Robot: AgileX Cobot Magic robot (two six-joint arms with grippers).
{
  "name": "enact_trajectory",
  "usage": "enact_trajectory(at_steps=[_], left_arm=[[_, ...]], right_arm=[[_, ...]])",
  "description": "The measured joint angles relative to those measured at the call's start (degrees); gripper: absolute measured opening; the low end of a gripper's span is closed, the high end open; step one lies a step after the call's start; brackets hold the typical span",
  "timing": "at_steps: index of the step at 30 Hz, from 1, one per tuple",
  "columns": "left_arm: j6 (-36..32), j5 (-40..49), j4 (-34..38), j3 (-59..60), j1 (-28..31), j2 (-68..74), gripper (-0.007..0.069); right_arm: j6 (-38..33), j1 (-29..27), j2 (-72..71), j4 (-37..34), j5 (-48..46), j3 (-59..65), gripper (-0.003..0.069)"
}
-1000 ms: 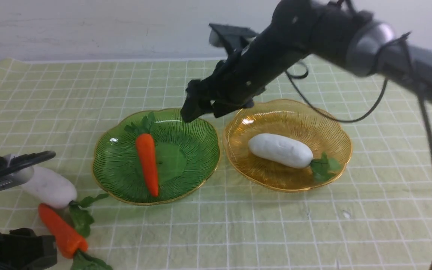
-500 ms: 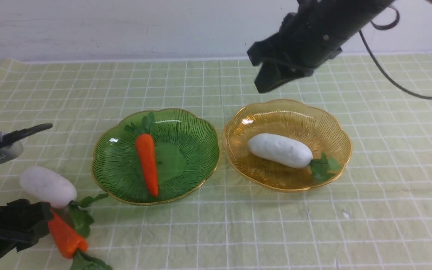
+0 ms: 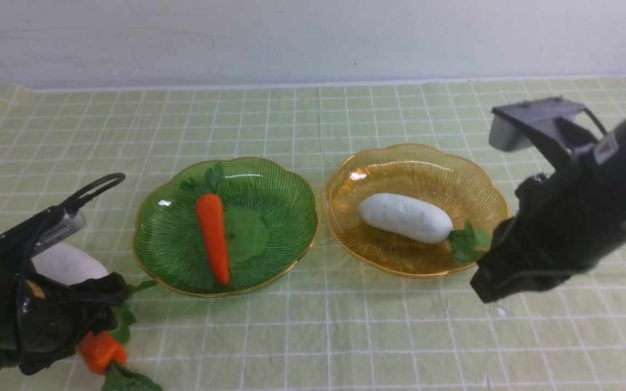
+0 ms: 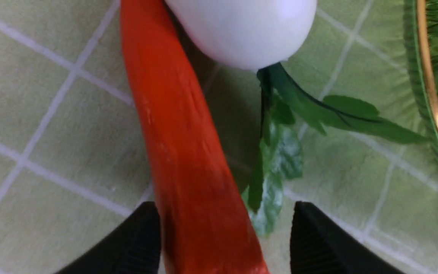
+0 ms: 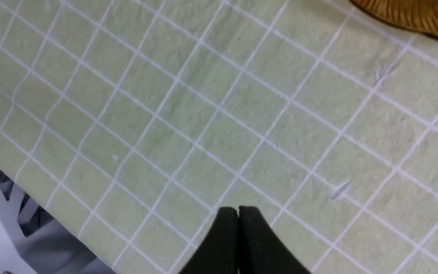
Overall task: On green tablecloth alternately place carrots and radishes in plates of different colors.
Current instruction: 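Pick up the vegetable and place it in the green plate with the right gripper, then pick up the carrot and put it on the nearest plate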
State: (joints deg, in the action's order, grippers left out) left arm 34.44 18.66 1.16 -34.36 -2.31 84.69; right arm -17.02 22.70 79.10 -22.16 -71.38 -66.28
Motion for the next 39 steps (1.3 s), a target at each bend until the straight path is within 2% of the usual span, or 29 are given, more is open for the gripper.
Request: enact_trajectory(at_steps=[5,10,13,15,18,25,31,37,39], left_arm=[[-0.1,-1.2,0.0,-0.3,0.0,4.1,0.0406],[-3.1,1.7,-0.4,-1.1,0.0,4.3,0.0302],[-5.2,6.8,-0.4,-1.3,0.0,3.2,0.0302],[-7.7,16.7,-0.4,-2.9,0.0,1.1,0.0302],[-9.8,26.2,-1.2,-6.8,0.0,-1.4,0.0301],[-10.2,36.9,-1.9,-17.0,0.0,-2.8,0.03],[-12.0,34.5,2.6,-23.9,0.0,-2.8,0.03],[-19.3,28.6,9.8,-28.8,-0.2,-0.7,0.03],[-24.4,25.0,13.7,-30.5,-0.9,2.6,0.0316]], right_arm=[[-0.7,0.0,-0.1,0.0,0.1,1.1,-0.0014],[-0.8,0.0,-0.1,0.0,0.2,1.1,-0.0014],[-0.9,0.0,-0.1,0.0,0.2,1.1,-0.0014],[-0.9,0.0,-0.1,0.0,0.2,1.1,-0.0014],[-1.0,0.0,-0.1,0.0,0.2,1.1,-0.0014],[-1.2,0.0,-0.1,0.0,0.3,1.1,-0.0014],[-1.2,0.0,-0.1,0.0,1.7,1.1,-0.0014],[-1.2,0.0,-0.1,0.0,1.8,1.1,-0.0014],[-1.2,0.0,-0.1,0.0,1.9,1.1,-0.0014]])
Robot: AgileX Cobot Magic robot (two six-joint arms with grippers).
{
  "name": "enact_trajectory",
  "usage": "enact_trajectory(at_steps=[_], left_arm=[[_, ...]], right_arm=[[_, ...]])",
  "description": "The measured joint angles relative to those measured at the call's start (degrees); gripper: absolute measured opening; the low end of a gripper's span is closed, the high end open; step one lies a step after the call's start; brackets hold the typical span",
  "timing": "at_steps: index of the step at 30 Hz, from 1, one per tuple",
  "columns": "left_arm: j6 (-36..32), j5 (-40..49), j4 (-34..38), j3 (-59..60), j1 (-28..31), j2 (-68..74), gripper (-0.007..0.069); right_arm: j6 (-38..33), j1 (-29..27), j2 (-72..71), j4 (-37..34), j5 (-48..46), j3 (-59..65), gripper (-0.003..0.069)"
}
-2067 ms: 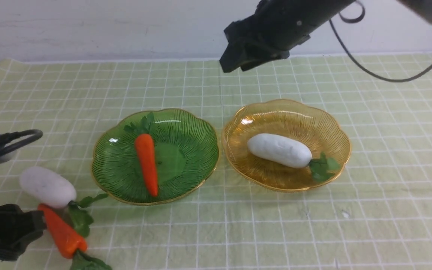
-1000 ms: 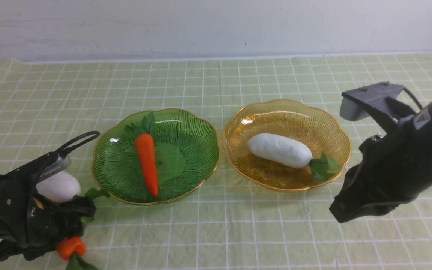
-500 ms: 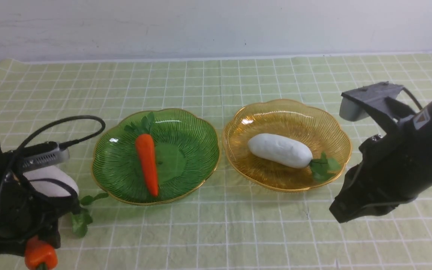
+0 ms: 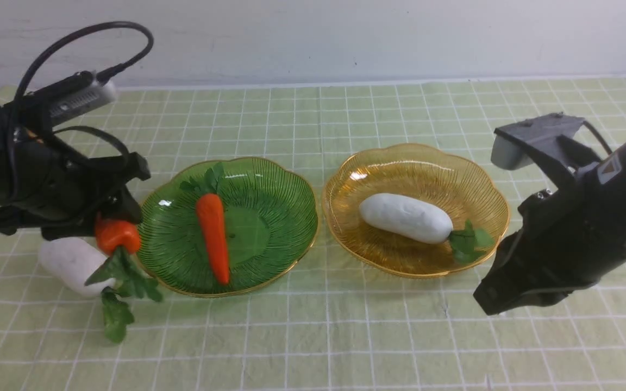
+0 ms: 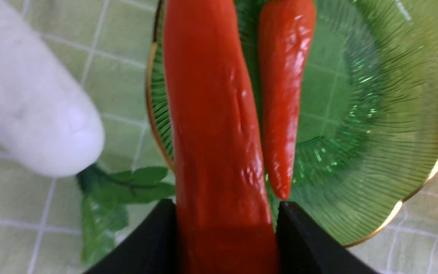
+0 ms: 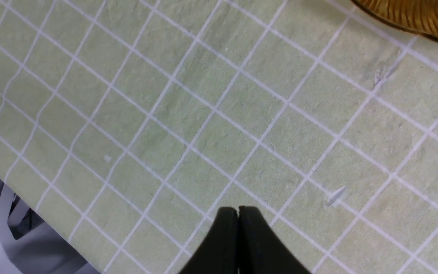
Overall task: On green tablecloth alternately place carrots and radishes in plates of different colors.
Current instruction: 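Pick up the carrot and put it on the nearest plate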
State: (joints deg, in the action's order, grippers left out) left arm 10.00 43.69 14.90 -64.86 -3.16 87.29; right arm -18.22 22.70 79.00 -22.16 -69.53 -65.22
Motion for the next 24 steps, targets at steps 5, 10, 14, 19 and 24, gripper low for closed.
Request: enact_trajectory(at_steps=[5,10,14,19,24], left_arm=[[-11.3,-6.8,4.8,-2.4,-2.1,7.7,0.0435],[-16.8,-7.6,8.2,-4.8,-2.7,12.3,0.0582],[-17.1,-5.9,8.1,-6.8,-2.1,12.3,0.0638],[-14.0,0.2,3.3,-12.1,3.0,11.0,0.064],[-4.6,7.9,-3.7,-13.7,11.6,10.6,0.0605]], right_arm=[[0.0,0.0,0.0,0.0,0.4,0.0,-0.0014],[0.0,0.0,0.0,0.0,0.3,0.0,-0.0014],[0.0,0.0,0.0,0.0,0.0,0.0,-0.0014],[-1.3,0.0,0.0,0.0,0.0,0.0,-0.0014],[-1.5,0.0,0.0,0.0,0.0,0.0,-0.0014]])
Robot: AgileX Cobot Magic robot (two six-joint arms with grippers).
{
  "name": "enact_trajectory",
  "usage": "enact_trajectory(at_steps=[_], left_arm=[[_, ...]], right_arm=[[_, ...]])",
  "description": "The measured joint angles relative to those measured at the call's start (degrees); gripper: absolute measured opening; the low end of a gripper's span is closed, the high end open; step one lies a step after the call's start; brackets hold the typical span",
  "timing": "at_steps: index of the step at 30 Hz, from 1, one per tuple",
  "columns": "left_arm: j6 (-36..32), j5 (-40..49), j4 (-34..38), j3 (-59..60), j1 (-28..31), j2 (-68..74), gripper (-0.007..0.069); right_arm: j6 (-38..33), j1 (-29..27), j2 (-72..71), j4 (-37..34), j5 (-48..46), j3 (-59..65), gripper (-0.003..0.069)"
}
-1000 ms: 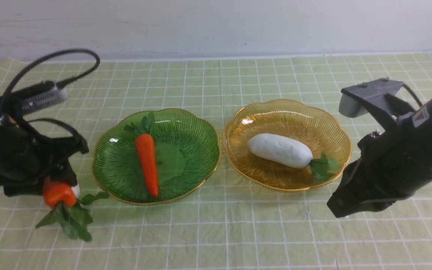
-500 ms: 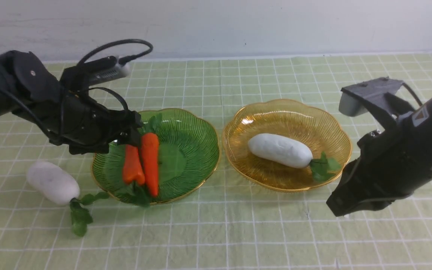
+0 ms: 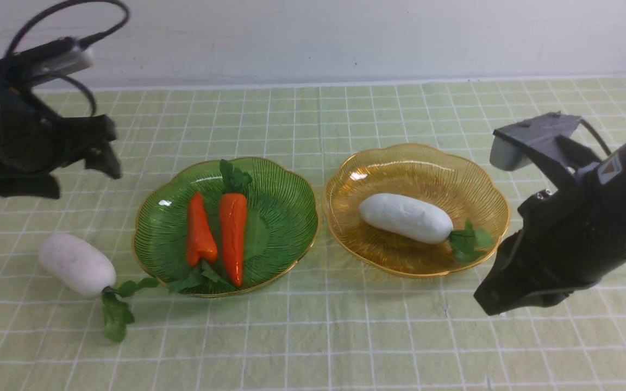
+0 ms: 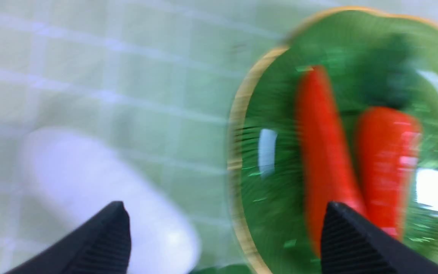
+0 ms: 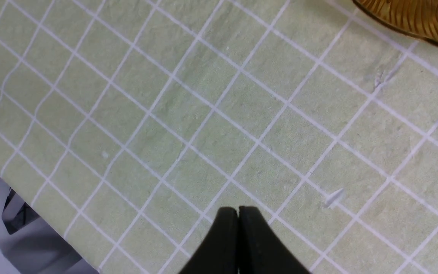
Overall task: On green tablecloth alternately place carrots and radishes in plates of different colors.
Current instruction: 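Pick up the carrot and put it on the nearest plate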
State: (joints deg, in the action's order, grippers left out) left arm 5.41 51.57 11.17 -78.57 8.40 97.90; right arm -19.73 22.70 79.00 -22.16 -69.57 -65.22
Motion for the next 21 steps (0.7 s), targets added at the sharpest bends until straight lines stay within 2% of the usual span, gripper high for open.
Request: enact_trajectory(at_steps=[1,4,9,19,21], left_arm=[[2.4,2.1,-1.5,0.1,2.3,0.9,0.06],[4.9,3.7,-2.1,0.2,4.1,2.8,0.0595],[11.9,4.4,-1.9,0.2,5.1,9.4,0.059],[13.2,-0.4,-1.3,0.2,5.1,16.8,0.0588],[11.7,-0.5,-1.3,0.1,5.1,16.9,0.055]], right_arm=[[-0.1,0.0,0.0,0.0,0.1,0.0,-0.0014],[-0.1,0.0,0.0,0.0,0.4,0.0,-0.0014],[-0.1,0.0,0.0,0.0,1.4,0.0,-0.0014],[-0.2,0.0,0.0,0.0,1.4,0.0,-0.0014],[-0.2,0.0,0.0,0.0,1.4,0.0,-0.0014]])
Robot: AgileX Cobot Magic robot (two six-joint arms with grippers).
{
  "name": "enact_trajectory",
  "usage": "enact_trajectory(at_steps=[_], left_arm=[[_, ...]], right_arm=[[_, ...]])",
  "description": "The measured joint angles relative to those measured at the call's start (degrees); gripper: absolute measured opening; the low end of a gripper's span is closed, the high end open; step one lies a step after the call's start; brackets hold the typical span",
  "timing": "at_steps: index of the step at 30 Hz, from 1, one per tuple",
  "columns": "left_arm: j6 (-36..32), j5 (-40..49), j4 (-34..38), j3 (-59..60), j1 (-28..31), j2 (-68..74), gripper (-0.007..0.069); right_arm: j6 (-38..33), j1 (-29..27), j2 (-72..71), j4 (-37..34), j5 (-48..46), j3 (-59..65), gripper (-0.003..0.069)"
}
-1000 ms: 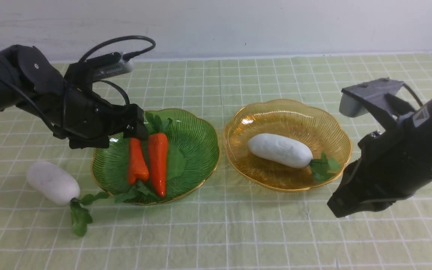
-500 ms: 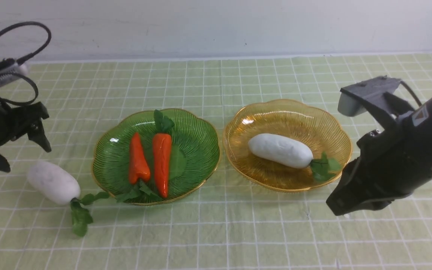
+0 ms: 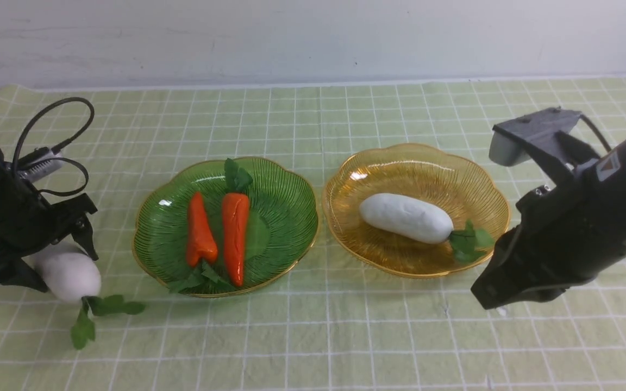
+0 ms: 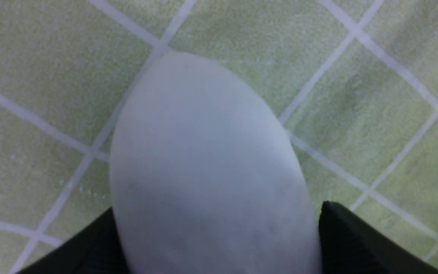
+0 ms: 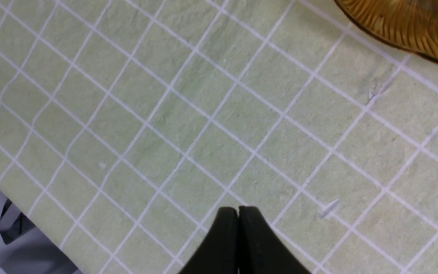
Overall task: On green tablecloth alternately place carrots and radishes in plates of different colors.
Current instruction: 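Pick up the carrot and put it on the nearest plate, then pick up the white radish and place it on the plate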
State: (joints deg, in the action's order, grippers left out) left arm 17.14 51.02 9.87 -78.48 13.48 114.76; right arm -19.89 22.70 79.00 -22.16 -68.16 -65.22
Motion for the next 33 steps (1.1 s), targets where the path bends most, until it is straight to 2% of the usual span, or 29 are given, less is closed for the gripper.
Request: enact_trajectory(at_steps=[3,7,10,13,16,27,33], left_arm=[[-2.6,2.3,0.0,-1.4,0.0,-0.2,0.0506],[-7.4,14.3,0.6,-10.1,-0.1,-2.2,0.0506],[-9.9,17.4,3.1,-15.9,-1.2,-3.5,0.0506],[-12.5,18.0,8.8,-21.7,-5.1,-4.1,0.0506],[-13.3,17.9,12.2,-23.1,-11.3,-4.0,0.0506],[-8.6,0.6,15.2,-28.4,-35.4,6.5,0.0506],[-8.8,-4.2,15.9,-33.5,-39.9,13.1,0.0518]], right_arm=[[0.0,0.0,0.0,0.0,-0.1,0.0,-0.0014],[0.0,0.0,0.0,0.0,-0.2,0.0,-0.0014],[0.0,0.0,-0.2,0.9,-1.1,0.0,-0.0014],[0.6,0.0,-2.3,2.6,-2.2,0.0,-0.0014],[2.0,0.0,-4.9,4.2,-2.3,0.0,-0.0014],[10.1,0.0,-23.4,9.5,-3.9,0.0,-0.0014],[10.3,0.0,-30.4,10.2,-4.5,0.0,-0.0015]])
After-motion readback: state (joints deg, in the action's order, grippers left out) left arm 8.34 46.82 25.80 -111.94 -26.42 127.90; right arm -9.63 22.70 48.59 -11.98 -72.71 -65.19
